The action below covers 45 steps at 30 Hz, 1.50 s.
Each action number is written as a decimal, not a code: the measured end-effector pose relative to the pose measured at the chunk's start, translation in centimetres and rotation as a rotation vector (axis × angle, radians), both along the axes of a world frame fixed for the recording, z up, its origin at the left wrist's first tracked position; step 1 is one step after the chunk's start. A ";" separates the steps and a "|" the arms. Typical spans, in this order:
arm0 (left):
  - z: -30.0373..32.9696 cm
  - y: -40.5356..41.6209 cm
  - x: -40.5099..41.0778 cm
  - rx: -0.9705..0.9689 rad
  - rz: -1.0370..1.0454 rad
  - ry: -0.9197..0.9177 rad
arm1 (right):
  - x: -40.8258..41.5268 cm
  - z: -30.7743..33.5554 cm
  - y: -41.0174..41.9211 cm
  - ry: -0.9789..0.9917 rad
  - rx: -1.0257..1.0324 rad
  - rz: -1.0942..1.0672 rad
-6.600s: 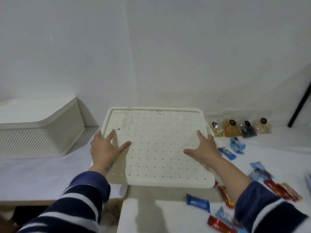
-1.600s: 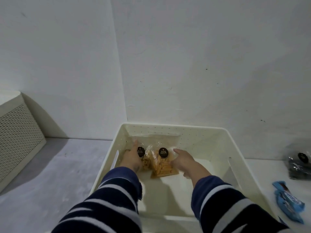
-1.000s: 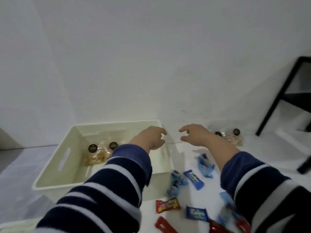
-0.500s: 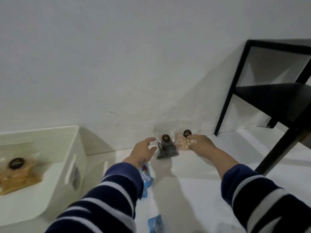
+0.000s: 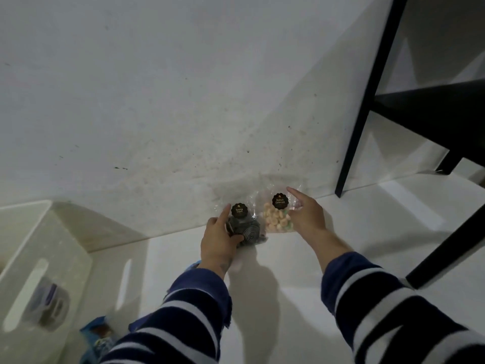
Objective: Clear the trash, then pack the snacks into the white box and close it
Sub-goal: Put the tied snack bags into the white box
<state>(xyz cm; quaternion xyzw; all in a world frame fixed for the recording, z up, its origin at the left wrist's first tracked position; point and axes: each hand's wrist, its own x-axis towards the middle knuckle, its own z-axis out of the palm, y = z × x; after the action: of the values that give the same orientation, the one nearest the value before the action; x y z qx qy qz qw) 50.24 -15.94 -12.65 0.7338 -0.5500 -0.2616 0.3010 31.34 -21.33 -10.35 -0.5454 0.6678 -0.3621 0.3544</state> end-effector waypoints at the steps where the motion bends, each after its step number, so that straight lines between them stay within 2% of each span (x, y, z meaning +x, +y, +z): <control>1: 0.0 0.2 0.0 -0.015 0.003 -0.007 | 0.0 -0.1 0.2 0.003 0.006 0.004; 7: 2.1 3.2 1.6 -0.104 0.003 0.016 | 0.5 3.1 2.9 0.083 -0.014 0.054; 13: 8.8 6.5 6.3 -0.212 0.033 0.055 | 4.0 10.2 6.0 0.118 -0.109 0.123; 21: 17.9 12.1 16.9 -0.410 0.091 0.110 | 15.0 19.9 11.3 0.199 -0.285 0.254; 26: 21.1 16.3 26.3 -0.439 0.126 0.159 | 24.9 23.4 15.4 0.226 -0.342 0.292; 31: 20.2 20.6 35.5 -0.369 0.204 0.143 | 34.7 22.2 18.8 0.258 -0.309 0.326; 35: 17.2 22.5 40.3 -0.237 0.254 0.192 | 40.6 18.9 20.7 0.409 -0.249 0.356; 38: 14.0 22.4 42.2 -0.146 0.263 0.220 | 43.6 16.0 21.2 0.518 -0.188 0.374; 45: 7.8 17.8 43.1 0.045 0.172 0.169 | 45.6 9.5 18.4 0.554 0.043 0.376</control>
<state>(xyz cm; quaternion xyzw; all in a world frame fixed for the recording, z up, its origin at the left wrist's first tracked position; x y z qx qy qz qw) 93.31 1.87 -4.90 0.7602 -0.4517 -0.3081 0.3510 76.97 -2.96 -0.88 -0.7291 0.6338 -0.1141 0.2316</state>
